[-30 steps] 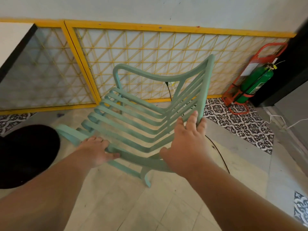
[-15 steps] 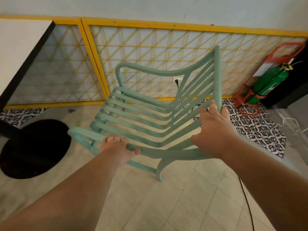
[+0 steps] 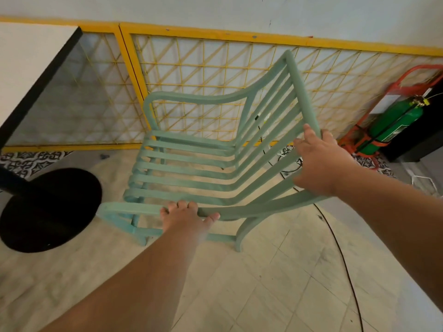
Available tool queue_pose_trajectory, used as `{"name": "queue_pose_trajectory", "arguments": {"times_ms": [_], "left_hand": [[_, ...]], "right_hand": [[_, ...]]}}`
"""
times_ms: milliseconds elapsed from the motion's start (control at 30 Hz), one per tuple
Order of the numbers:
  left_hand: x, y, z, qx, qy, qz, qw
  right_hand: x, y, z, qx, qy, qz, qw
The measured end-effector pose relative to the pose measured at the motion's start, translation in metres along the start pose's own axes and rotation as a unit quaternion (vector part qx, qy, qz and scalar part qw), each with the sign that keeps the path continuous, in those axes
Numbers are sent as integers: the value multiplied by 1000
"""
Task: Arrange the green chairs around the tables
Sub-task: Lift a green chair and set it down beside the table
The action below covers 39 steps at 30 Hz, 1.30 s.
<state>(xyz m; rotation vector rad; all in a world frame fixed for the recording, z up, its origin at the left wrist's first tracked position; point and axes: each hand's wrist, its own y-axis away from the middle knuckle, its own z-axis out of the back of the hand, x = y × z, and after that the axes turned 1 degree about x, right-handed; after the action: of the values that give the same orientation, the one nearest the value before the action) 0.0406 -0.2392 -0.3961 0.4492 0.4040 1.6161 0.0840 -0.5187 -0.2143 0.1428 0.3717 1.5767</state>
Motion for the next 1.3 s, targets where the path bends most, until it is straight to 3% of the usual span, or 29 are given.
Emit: {"name": "queue_pose_trajectory", "arguments": {"times_ms": [300, 467, 567, 700, 800, 933, 1300], "left_hand": [[-33, 4, -2, 17, 23, 47, 999], [-23, 1, -6, 24, 35, 11, 999], [5, -2, -7, 32, 54, -22, 998], [76, -12, -8, 31, 109, 94, 989], [105, -13, -13, 41, 105, 88, 990], [104, -15, -17, 35, 118, 82, 989], [91, -26, 2, 60, 114, 83, 988]], "right_hand": [[-20, -36, 7, 3, 94, 35, 995], [-23, -39, 7, 3, 96, 44, 994], [-21, -36, 8, 5, 175, 57, 983], [0, -22, -11, 15, 295, 90, 951], [36, -4, -59, 88, 281, 126, 947], [53, -11, -87, 46, 197, 141, 969], [42, -35, -90, 16, 201, 152, 967]]}}
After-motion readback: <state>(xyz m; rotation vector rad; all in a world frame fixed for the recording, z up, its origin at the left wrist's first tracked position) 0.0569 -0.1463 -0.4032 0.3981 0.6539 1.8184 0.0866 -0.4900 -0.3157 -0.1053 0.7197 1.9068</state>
